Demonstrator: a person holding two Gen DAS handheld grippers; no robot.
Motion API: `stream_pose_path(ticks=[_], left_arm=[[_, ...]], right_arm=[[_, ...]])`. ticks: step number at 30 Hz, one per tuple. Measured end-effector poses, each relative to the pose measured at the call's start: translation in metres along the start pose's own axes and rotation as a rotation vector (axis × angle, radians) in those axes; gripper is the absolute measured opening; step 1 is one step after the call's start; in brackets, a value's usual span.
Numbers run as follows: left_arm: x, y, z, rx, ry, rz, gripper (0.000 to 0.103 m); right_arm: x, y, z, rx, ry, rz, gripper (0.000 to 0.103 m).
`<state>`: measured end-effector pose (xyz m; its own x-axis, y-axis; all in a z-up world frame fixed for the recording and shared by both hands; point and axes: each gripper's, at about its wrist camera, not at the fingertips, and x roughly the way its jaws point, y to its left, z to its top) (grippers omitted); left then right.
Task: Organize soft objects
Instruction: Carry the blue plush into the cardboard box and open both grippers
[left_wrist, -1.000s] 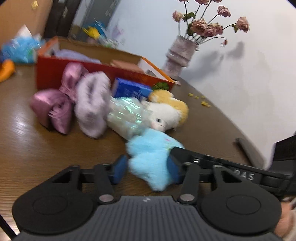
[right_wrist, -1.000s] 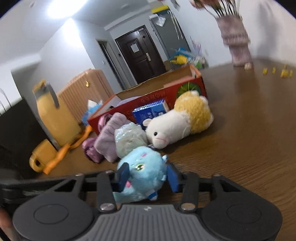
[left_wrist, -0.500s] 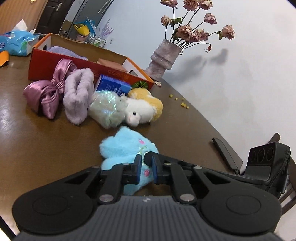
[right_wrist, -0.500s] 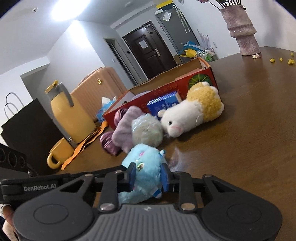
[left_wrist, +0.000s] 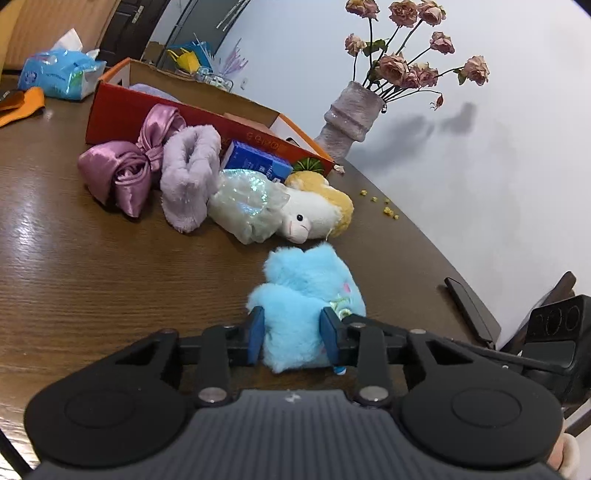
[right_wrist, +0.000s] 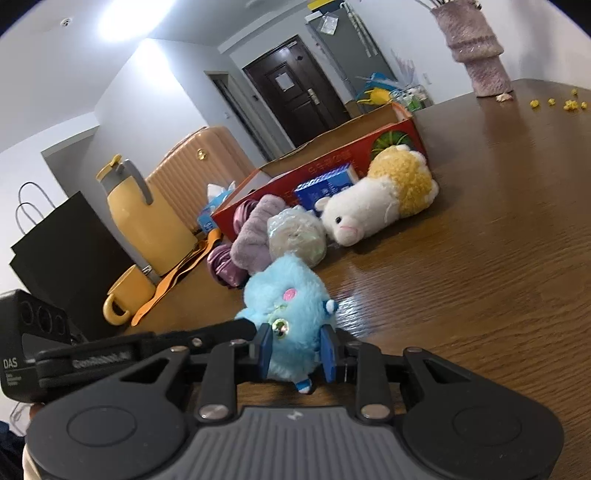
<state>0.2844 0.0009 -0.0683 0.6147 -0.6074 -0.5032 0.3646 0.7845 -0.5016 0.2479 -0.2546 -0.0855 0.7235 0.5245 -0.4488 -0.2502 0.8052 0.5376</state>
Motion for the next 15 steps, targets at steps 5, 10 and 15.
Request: stream_pose_path(ticks=[5,10,15], left_arm=[[-0.009,-0.003,0.011,0.017,-0.058,-0.016,0.025],[-0.012,0.003,0.070,0.038,-0.137,-0.012,0.025],[0.015,0.034,0.161,0.014,-0.138,0.050,0.025]], right_arm=[[-0.001,-0.001,0.009,0.012,-0.019,0.015,0.026],[0.013,0.019,0.053,-0.066,-0.067,0.052,0.025],[0.078,0.040,0.141,-0.144,-0.040,0.086,0.024]])
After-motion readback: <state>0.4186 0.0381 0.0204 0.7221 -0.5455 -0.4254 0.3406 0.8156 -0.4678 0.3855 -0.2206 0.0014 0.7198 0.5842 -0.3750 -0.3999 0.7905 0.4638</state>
